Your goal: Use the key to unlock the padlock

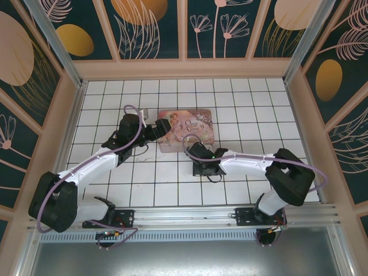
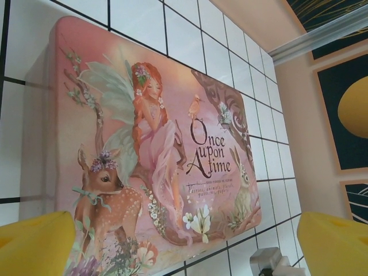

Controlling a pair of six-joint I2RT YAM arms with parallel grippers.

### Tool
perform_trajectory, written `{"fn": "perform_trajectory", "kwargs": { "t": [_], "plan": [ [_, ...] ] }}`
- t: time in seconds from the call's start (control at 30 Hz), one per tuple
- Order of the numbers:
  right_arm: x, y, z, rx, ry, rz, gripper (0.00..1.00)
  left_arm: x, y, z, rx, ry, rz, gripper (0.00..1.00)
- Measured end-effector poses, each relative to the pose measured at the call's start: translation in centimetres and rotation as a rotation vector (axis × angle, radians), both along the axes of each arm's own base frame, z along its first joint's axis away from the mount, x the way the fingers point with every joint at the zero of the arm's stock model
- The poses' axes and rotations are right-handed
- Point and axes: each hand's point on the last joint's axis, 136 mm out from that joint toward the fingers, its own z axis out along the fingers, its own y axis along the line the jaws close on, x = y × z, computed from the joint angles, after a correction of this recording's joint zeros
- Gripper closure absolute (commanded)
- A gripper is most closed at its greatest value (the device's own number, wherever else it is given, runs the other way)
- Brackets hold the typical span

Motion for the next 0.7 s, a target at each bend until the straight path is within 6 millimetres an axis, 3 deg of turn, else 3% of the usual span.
{"fn": "perform_trajectory", "kwargs": {
  "t": [0.23,0.5,0.7],
  "plan": [
    [0.3,1.0,4.5,0.155,-0.065,-0.026,1.0,-0.3,0.0,1.0,-0.023,-0.013,-0.001,0.01],
    [0.8,2.0,7.2,0.247,-0.103,-0.04,1.0,-0.9,-0.4,2.5,-0.088,-0.008,-0.013,0.01],
    [1.6,3.2,10.4,0.356,-0.161,-0.057,1.0,-1.6,-1.3,2.7,-0.185,0.039,-0.04,0.01]
  ]
}}
